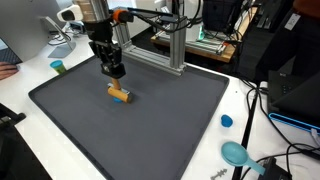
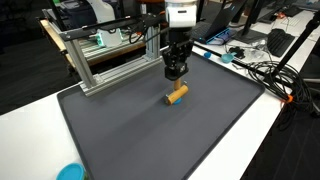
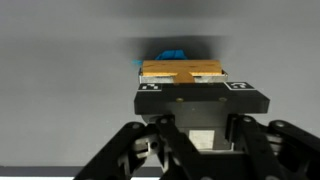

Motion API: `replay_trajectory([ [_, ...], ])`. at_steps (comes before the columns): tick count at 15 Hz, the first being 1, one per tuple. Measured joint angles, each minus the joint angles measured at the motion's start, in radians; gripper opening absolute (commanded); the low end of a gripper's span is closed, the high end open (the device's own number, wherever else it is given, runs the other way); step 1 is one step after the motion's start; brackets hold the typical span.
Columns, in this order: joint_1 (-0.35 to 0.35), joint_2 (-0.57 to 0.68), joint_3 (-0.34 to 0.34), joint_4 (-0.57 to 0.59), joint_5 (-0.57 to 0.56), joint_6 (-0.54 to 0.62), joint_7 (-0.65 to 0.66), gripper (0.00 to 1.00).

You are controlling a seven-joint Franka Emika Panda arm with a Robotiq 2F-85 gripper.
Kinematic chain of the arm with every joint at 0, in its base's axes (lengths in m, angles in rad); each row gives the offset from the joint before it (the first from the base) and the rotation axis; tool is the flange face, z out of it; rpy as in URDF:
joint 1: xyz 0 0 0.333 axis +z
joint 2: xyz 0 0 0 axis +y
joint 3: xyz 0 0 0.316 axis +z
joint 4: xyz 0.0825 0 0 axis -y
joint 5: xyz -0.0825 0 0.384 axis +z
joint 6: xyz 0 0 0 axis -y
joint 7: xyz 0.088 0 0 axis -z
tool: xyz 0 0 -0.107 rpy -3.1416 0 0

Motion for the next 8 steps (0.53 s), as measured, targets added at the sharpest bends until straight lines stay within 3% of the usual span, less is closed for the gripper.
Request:
replay_trajectory([
  [8,0.000,0.033,-0.012,0.076,0.001,-0.131,0.052,0.22],
])
